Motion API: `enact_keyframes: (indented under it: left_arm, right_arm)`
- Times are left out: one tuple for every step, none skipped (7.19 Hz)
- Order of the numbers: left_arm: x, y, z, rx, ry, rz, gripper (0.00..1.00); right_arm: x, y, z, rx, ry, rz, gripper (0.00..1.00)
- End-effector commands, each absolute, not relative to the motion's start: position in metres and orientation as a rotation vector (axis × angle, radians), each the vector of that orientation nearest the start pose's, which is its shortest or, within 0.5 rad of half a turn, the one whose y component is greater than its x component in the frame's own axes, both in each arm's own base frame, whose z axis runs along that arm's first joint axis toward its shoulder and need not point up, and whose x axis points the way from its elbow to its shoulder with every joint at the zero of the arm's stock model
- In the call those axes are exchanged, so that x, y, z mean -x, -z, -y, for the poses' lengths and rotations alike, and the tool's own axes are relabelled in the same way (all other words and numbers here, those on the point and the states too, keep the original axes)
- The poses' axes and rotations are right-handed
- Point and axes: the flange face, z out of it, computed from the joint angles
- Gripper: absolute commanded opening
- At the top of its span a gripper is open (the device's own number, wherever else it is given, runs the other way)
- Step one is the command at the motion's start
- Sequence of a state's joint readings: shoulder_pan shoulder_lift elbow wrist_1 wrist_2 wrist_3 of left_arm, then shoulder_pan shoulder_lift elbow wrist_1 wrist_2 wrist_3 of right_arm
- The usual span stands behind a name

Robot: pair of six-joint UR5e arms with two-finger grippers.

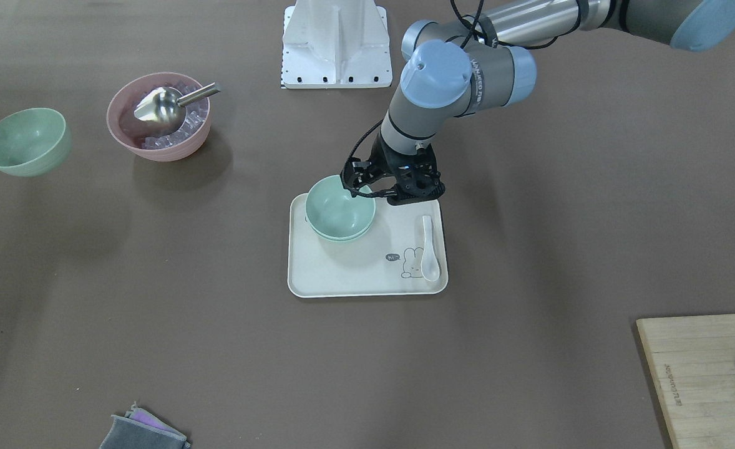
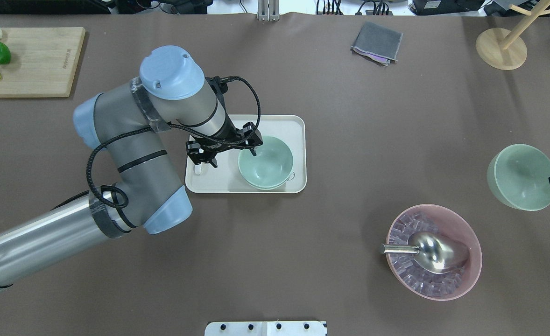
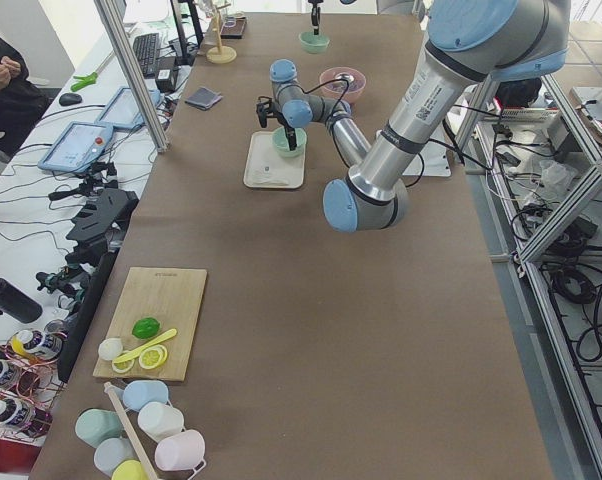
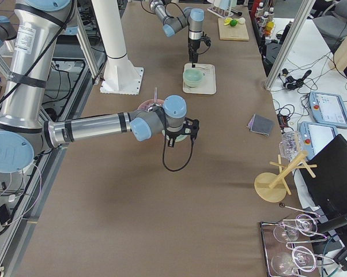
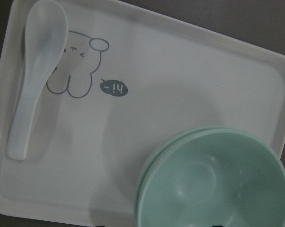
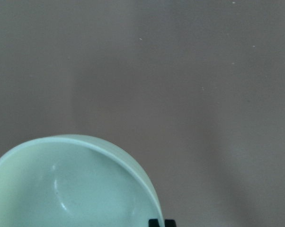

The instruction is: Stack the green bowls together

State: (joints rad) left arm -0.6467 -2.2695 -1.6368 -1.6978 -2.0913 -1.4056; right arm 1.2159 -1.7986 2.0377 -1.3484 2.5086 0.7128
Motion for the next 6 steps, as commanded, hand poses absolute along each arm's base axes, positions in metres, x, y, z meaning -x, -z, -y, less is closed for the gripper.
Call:
enact_keyframes:
  left_arm:
    - [-0.421,-0.232,0.481,0.020,0.141,-0.916,0.98]
    - [-0.388,-0.261,0.492,-0.026,0.092,-0.880,0.98]
    - [-0.359,-0.285,0.482,-0.060,0.034,-0.863,0.98]
    - [-0.329,-0.295,0.489,-0.089,0.023,-0.856,0.98]
    - [-0.304,-0.312,0.492,-0.111,0.004,-0.838,0.98]
    - [-0.276,-0.332,0.486,-0.132,-0.023,-0.818,0.98]
  right_arm:
    - [0.105,-0.394,0.425,0.097,-0.098,1.014,0.00]
    - [0.133,-0.332,0.446,0.124,-0.074,0.997,0.00]
    - [0.176,-0.266,0.461,0.147,-0.075,0.936,0.00]
    - [0.219,-0.215,0.462,0.133,-0.049,0.887,0.00]
    - [0.254,-0.198,0.460,0.149,-0.040,0.881,0.00]
    - [0.286,-0.181,0.462,0.129,-0.026,0.883,0.00]
